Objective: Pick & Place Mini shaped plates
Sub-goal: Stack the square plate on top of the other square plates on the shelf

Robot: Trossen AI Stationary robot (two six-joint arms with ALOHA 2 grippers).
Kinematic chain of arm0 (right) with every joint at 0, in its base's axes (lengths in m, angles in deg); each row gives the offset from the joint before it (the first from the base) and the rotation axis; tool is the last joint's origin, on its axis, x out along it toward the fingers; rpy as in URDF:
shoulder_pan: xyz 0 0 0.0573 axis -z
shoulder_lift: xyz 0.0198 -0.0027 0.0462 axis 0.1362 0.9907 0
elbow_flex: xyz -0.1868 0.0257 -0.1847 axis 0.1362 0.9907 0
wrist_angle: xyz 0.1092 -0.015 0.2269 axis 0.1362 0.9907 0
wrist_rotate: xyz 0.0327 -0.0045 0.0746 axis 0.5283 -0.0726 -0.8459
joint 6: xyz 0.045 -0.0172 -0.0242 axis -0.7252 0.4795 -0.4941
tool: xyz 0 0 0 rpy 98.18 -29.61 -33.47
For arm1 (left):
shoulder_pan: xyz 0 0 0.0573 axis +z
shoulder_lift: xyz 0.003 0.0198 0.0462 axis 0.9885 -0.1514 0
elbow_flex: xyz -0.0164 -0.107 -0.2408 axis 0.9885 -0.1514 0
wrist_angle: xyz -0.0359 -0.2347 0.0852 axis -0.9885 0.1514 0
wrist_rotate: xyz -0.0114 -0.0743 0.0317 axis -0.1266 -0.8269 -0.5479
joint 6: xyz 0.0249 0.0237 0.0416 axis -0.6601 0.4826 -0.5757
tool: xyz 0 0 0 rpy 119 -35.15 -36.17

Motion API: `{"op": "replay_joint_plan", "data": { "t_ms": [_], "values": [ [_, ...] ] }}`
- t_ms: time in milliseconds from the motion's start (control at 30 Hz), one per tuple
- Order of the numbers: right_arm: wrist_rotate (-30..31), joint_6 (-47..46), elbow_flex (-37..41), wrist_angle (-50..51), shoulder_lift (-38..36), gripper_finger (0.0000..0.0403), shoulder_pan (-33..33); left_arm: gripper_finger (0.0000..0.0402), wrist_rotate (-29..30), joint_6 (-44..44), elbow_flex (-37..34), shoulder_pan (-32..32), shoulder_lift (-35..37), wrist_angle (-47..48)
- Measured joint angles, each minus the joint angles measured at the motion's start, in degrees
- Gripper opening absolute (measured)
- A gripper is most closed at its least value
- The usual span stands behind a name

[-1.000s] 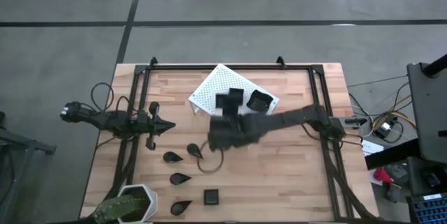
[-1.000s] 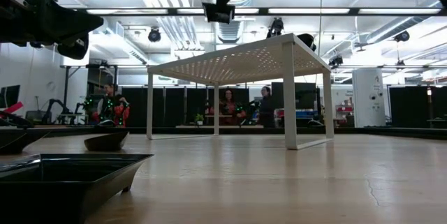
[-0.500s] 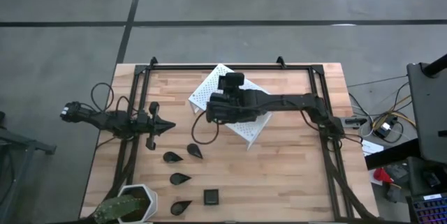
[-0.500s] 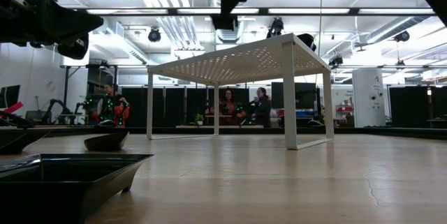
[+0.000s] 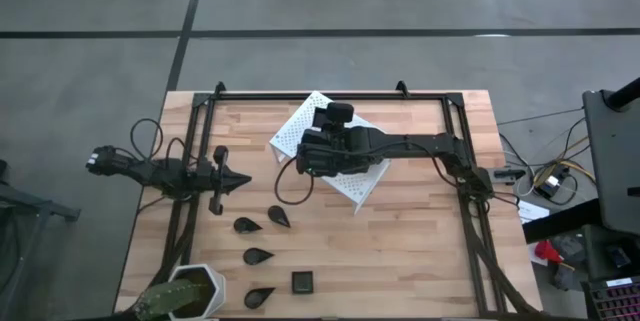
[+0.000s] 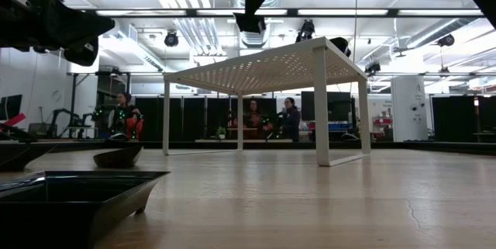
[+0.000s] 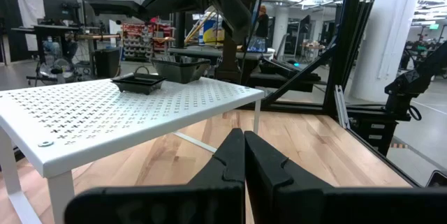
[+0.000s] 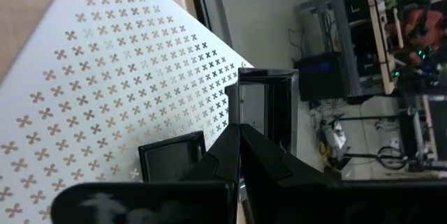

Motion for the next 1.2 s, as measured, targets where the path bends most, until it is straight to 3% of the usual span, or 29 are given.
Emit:
{"op": "replay_joint_plan", "data": {
  "t_ms": [233, 400, 733, 967, 1200],
  "values": [
    [-1.19, -3.23, 0.18, 0.95, -0.03, 0.0008, 0.12, 0.0, -0.01, -0.01, 0.0, -0.01, 0.0, 0.0],
    [-0.64, -9.24, 2.11, 6.87, -0.04, 0.0008, 0.44, 0.0, 0.0, -0.02, 0.0, -0.02, 0.01, 0.0],
    [-0.07, -7.02, 10.24, 5.12, -0.11, 0.0008, 0.35, 0.0, -0.02, -0.01, 0.0, -0.05, 0.0, 0.0],
    [-4.22, -6.97, 11.91, 1.93, -0.23, 0.0008, 0.24, 0.0, 0.0, -0.01, 0.0, -0.04, 0.01, 0.0],
    [-4.39, -6.75, 12.68, 1.95, -0.26, 0.0008, 0.24, 0.0, -0.01, -0.01, 0.0, -0.04, 0.01, 0.0]
  ]
}}
